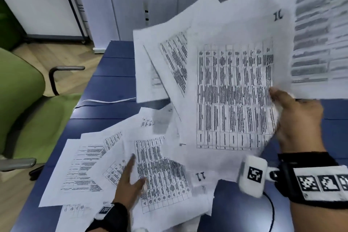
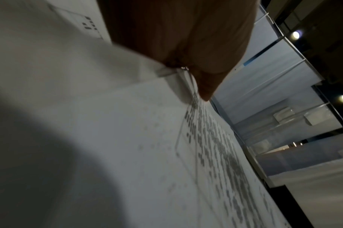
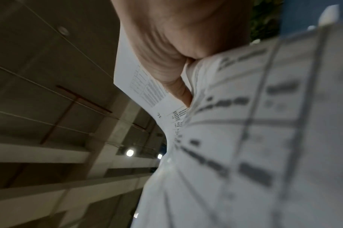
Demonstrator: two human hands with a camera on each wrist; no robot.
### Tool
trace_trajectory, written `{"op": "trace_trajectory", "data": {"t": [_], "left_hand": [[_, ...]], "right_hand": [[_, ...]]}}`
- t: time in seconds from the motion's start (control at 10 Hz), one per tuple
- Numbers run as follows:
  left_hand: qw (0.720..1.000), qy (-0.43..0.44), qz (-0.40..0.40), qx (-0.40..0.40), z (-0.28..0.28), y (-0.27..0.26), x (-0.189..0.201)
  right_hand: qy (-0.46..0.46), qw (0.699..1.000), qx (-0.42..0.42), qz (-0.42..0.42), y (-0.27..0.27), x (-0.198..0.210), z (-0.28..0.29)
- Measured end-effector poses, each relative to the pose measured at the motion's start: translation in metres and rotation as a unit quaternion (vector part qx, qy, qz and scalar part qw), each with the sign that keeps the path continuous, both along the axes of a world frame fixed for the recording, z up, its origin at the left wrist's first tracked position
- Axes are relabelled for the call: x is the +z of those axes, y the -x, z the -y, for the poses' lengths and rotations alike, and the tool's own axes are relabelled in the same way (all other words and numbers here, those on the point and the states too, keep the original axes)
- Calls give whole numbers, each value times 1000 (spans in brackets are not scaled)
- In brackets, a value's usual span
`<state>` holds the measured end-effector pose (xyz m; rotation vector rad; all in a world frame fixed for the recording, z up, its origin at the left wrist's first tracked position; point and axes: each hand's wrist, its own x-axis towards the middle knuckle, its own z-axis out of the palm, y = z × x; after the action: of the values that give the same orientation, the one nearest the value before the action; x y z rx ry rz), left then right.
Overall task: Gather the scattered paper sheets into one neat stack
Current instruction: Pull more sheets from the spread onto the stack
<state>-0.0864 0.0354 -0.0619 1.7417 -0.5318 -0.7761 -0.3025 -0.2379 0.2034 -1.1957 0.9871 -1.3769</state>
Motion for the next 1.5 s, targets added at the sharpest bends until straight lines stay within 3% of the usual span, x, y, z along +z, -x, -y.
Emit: {"op": "trace_trajectory", "data": {"t": [0.1,0.2,0.4,0.5,0.6,0.7,0.8,0.9,1.0,1.1,1.2,1.3,1.5], "left_hand": [[988,4,-148,45,2,-6,10],[961,4,-274,27,3,-22,5],[945,1,-326,7,7,-24,20],[982,-36,-186,-8,13,-16,25],[994,-54,-93,9,16,-9,15],[994,-89,-52,36,21,-6,6],[991,-91,-73,63,20,-9,-7],[990,-72,-95,81,15,-11,-11],[986,-52,-135,83,10,-10,-10],[982,-46,-160,84,10,-8,-10],[980,-36,-178,82,11,-7,-10],[979,-15,-193,69,10,-4,-6],[992,-52,-116,19,4,-2,-7]], "right_hand": [[-84,996,-1,-16,-6,-53,9],[-154,987,1,-54,-16,-114,-2],[-288,941,56,-168,-25,-211,-40],[-332,914,109,-207,-23,-244,-48],[-346,903,140,-213,-27,-256,-47],[-402,894,137,-142,-31,-263,-38],[-379,897,69,-218,-25,-265,-20],[-314,885,80,-335,-6,-259,9],[-305,844,137,-420,9,-244,25],[-247,753,231,-565,14,-234,30],[-237,709,314,-585,-6,-228,16],[-208,684,377,-589,-38,-223,-5],[-208,681,435,-552,-81,-231,-27]]}}
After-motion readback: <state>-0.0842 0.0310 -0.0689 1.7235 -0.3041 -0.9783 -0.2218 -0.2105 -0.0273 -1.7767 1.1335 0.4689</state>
